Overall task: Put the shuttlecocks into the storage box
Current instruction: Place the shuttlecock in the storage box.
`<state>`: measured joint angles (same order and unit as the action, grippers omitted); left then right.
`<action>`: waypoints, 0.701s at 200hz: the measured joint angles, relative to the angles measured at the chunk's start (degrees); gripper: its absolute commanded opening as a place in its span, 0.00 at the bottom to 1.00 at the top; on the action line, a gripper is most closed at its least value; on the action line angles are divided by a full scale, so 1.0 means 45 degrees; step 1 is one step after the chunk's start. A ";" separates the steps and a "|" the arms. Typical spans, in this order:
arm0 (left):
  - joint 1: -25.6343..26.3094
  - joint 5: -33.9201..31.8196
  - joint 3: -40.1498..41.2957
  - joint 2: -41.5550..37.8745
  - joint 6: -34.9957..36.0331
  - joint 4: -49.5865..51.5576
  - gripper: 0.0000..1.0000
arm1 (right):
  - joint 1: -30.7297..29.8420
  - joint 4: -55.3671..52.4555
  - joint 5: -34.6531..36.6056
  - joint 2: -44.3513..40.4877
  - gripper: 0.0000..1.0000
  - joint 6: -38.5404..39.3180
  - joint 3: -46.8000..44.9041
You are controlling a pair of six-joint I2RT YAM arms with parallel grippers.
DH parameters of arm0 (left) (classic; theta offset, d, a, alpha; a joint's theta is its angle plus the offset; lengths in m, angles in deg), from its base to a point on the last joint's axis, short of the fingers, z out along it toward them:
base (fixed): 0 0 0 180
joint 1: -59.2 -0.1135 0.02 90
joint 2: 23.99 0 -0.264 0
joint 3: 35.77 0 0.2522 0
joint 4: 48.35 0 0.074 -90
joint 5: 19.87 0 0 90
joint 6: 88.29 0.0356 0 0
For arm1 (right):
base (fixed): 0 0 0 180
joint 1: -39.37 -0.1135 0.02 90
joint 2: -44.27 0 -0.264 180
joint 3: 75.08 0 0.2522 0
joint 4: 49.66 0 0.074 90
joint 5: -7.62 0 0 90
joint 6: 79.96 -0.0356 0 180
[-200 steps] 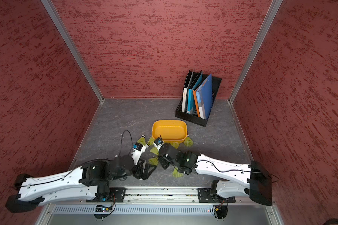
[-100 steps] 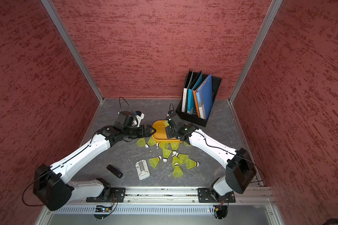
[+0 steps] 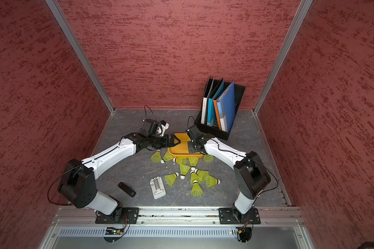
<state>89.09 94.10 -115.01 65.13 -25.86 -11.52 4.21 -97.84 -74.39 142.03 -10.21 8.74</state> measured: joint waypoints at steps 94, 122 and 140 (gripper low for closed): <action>0.0389 0.0039 -0.0670 0.0986 0.0005 -0.0398 1.00 | 0.0306 -0.0044 0.0447 0.0918 0.21 0.0160 -0.0010; 0.0389 0.0063 -0.0695 0.0991 0.0005 -0.0481 1.00 | 0.0350 -0.0053 0.0641 0.1263 0.21 0.0165 0.0010; 0.0389 0.0146 -0.0690 0.1010 0.0005 -0.0515 1.00 | 0.0369 -0.0087 0.0782 0.1443 0.22 0.0160 0.0160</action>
<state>90.84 94.75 -118.11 69.68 -25.84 -13.83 5.87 -98.23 -70.88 148.52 -9.49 9.46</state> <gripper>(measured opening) 0.999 0.293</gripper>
